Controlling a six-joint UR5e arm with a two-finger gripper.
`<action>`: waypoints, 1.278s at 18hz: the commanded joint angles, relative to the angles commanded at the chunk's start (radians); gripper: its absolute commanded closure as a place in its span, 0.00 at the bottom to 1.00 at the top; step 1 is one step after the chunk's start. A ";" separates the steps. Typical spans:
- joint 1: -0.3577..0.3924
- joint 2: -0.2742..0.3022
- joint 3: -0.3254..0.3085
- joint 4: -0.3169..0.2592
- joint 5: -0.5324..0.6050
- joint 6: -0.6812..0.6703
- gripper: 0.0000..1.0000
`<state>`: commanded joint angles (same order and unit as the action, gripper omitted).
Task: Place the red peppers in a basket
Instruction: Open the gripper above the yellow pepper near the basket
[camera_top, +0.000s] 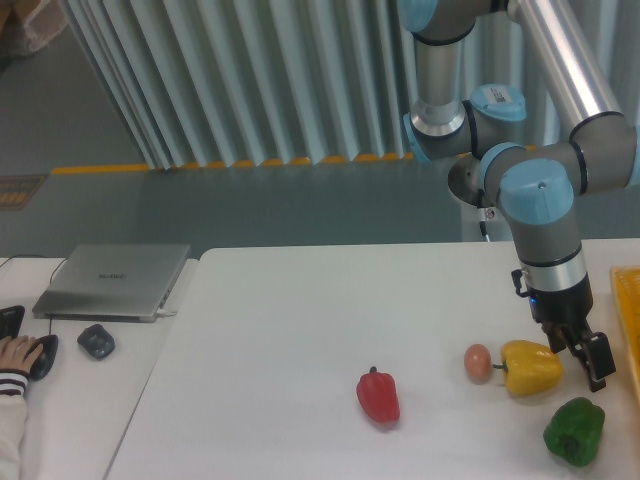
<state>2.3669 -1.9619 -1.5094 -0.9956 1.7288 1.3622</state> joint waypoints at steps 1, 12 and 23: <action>-0.003 0.000 0.000 0.002 -0.002 0.000 0.00; 0.034 0.020 -0.047 0.005 -0.046 -0.170 0.00; 0.022 0.031 -0.074 0.049 -0.193 -0.371 0.00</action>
<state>2.3886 -1.9313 -1.5831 -0.9465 1.5356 0.9916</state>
